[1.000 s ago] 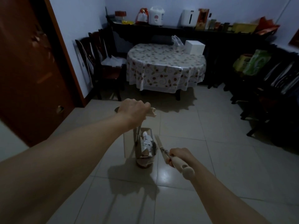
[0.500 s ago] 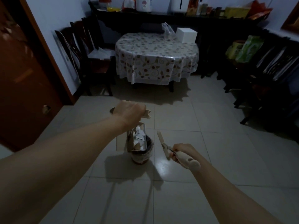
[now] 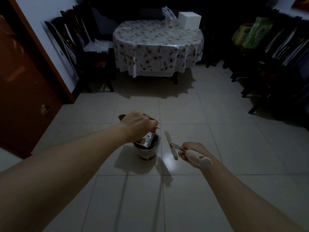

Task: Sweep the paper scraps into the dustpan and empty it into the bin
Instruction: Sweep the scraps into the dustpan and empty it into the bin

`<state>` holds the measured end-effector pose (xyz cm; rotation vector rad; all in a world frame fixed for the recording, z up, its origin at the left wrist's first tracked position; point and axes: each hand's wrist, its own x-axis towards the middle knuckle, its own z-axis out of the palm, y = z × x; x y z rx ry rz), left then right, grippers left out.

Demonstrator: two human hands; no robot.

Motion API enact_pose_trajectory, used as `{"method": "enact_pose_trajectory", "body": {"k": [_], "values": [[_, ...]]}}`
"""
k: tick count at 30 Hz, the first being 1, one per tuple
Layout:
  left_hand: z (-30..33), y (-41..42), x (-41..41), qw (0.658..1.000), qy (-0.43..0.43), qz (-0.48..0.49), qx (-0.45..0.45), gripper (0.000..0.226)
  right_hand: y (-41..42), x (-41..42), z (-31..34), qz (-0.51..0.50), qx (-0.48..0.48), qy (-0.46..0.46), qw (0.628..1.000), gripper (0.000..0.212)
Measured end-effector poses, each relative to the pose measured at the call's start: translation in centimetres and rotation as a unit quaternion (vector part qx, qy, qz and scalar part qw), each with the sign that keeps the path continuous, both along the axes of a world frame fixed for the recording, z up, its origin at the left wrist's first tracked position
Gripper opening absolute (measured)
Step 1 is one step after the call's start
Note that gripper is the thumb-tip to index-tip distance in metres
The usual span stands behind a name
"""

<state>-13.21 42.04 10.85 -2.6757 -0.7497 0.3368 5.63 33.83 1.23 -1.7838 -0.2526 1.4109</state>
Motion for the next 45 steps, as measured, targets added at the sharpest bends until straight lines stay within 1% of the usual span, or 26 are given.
{"method": "enact_pose_trajectory", "body": {"k": [4,8,12,15,20,26,33,37,41,45], "values": [[0.5,-0.7,0.1,0.999,0.026,-0.019,-0.01,0.024,-0.6,-0.5,-0.2,-0.001,-0.007,-0.012,1.0,0.011],[0.0,-1.5,0.0,0.999,0.041,-0.002,-0.02,0.022,-1.6,-1.0,0.0,-0.008,-0.009,-0.011,1.0,0.01],[-0.7,-2.4,0.4,0.998,0.066,-0.007,-0.017,0.019,-2.5,-1.3,0.0,-0.021,-0.002,-0.008,1.0,0.01],[-0.7,-2.7,0.6,0.994,0.092,0.042,-0.03,0.019,-3.2,-1.8,0.1,-0.036,0.005,0.001,0.999,0.011],[-0.1,-2.7,-0.1,0.975,0.141,0.132,-0.108,0.022,-4.4,-2.8,0.1,-0.042,0.007,0.006,0.999,0.009],[-0.6,-3.0,-1.4,0.984,0.115,0.114,-0.07,0.017,-5.6,-4.1,-0.2,-0.049,-0.005,-0.001,0.999,0.008],[-1.5,-4.4,-3.1,0.992,0.079,0.083,-0.047,0.023,-6.8,-5.0,-0.5,-0.055,0.005,0.005,0.998,0.007],[-2.4,-5.5,-3.7,0.992,0.091,0.079,-0.036,0.03,-7.2,-4.8,-0.6,-0.032,0.017,-0.008,0.999,0.006],[-2.7,-7.2,-4.0,0.991,0.098,0.083,-0.027,0.024,-7.9,-4.8,-0.4,-0.033,0.009,0.002,0.999,0.01],[-3.9,-9.0,-4.3,0.989,0.12,0.084,-0.018,0.024,-8.5,-4.5,-0.7,-0.025,0.016,0.014,0.999,0.015]]}}
